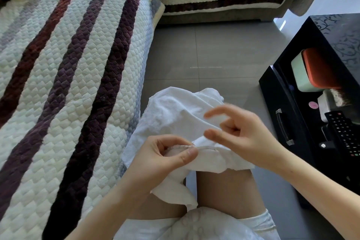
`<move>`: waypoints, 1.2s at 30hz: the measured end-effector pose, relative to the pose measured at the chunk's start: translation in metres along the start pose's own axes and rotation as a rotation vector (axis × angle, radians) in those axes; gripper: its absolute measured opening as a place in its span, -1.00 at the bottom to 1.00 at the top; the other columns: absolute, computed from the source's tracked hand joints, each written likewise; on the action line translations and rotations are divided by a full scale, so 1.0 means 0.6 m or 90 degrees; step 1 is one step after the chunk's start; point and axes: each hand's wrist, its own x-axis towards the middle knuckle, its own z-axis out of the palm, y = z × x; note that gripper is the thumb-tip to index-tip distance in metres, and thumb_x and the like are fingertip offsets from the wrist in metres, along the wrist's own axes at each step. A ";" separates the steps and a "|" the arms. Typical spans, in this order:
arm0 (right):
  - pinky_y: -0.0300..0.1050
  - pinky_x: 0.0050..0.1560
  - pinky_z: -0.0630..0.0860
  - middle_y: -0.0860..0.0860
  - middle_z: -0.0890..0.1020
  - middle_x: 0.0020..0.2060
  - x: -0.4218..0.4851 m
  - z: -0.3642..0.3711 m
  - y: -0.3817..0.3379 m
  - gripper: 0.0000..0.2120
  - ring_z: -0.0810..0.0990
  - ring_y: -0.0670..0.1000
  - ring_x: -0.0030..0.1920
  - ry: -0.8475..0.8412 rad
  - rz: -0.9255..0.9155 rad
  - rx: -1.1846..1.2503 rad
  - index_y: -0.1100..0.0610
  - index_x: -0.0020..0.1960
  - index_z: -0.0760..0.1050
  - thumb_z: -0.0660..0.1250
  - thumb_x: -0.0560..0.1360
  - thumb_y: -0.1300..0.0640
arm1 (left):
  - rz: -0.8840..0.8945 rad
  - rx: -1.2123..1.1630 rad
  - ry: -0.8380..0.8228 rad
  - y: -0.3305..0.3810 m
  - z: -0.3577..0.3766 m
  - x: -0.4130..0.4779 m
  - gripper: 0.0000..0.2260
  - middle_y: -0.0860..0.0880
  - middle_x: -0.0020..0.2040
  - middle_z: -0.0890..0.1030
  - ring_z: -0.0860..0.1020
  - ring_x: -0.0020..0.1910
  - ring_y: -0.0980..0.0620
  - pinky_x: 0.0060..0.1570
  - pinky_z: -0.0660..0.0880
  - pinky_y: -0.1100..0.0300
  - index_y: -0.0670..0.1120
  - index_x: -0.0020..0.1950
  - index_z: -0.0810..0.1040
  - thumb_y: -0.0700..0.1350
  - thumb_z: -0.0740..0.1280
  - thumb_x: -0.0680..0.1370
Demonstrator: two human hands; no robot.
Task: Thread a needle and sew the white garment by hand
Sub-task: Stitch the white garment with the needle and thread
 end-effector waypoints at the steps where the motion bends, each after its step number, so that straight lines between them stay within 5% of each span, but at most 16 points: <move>1: -0.29 -0.42 0.16 -0.05 0.23 -0.56 -0.006 0.002 0.004 -0.68 0.21 -0.09 -0.51 -0.050 -0.003 -0.042 -0.02 -0.05 0.57 0.32 0.38 -0.24 | 0.023 0.034 -0.002 0.002 -0.003 0.001 -0.92 0.04 -0.31 0.62 0.57 -0.28 0.16 -0.26 0.45 0.36 -0.01 -0.26 0.69 -0.03 0.46 0.32; 4: -0.30 -0.42 0.15 -0.08 0.26 -0.56 -0.010 0.001 0.015 -0.74 0.25 -0.08 -0.49 -0.158 0.005 -0.132 -0.06 -0.19 0.60 0.30 0.41 -0.22 | 0.085 0.143 -0.008 0.009 -0.009 0.007 -0.95 0.04 -0.31 0.60 0.54 -0.27 0.16 -0.24 0.41 0.36 0.03 -0.27 0.68 -0.02 0.44 0.35; 10: -0.42 -0.46 0.12 -0.12 0.22 -0.57 -0.055 -0.031 -0.005 -0.74 0.18 -0.13 -0.52 -0.045 -0.049 -0.142 -0.04 -0.42 0.43 0.38 0.36 -0.10 | 0.084 0.168 0.015 0.012 -0.003 0.010 -0.93 0.08 -0.31 0.66 0.60 -0.27 0.21 -0.24 0.45 0.38 0.07 -0.24 0.68 0.04 0.48 0.39; 13: -0.46 -0.46 0.13 -0.12 0.21 -0.56 -0.080 -0.033 -0.011 -0.74 0.18 -0.13 -0.53 -0.022 -0.048 -0.207 0.01 -0.38 0.46 0.35 0.36 -0.12 | 0.054 0.147 0.005 0.012 0.010 0.015 -0.91 0.06 -0.32 0.67 0.60 -0.28 0.19 -0.24 0.47 0.35 0.05 -0.27 0.69 0.04 0.51 0.32; 18: -0.36 -0.37 0.25 -0.13 0.31 -0.49 -0.068 -0.036 0.000 -0.67 0.28 -0.10 -0.46 -0.057 0.020 -0.188 -0.08 0.09 0.41 0.16 0.45 -0.24 | 0.011 0.110 -0.049 0.003 0.019 0.024 -0.85 0.04 -0.21 0.70 0.64 -0.19 0.15 -0.19 0.51 0.34 0.00 -0.18 0.70 -0.04 0.48 0.28; 24: -0.28 -0.32 0.26 -0.19 0.42 -0.42 -0.052 -0.023 0.009 -0.91 0.38 -0.12 -0.37 -0.069 0.012 -0.183 -0.04 -0.11 0.37 0.11 0.53 0.09 | 0.005 0.086 -0.019 -0.001 0.020 0.027 -0.79 0.04 -0.20 0.70 0.66 -0.17 0.15 -0.20 0.53 0.35 0.02 -0.19 0.64 -0.09 0.51 0.20; 28: -0.37 -0.28 0.31 -0.33 0.41 -0.35 -0.042 -0.016 0.013 -0.85 0.38 -0.28 -0.33 -0.049 -0.060 -0.209 0.05 -0.13 0.53 0.19 0.49 0.09 | 0.017 0.090 -0.021 -0.002 0.016 0.027 -0.81 0.01 -0.19 0.69 0.65 -0.15 0.10 -0.15 0.55 0.27 0.02 -0.21 0.64 -0.13 0.58 0.26; 36: -0.40 -0.28 0.33 -0.32 0.44 -0.35 -0.034 -0.009 0.020 -0.83 0.39 -0.32 -0.33 -0.054 -0.058 -0.228 0.03 -0.19 0.54 0.18 0.46 0.08 | -0.003 0.130 -0.001 -0.004 0.017 0.029 -0.80 0.05 -0.21 0.68 0.65 -0.17 0.05 -0.11 0.57 0.14 0.09 -0.22 0.66 -0.05 0.60 0.24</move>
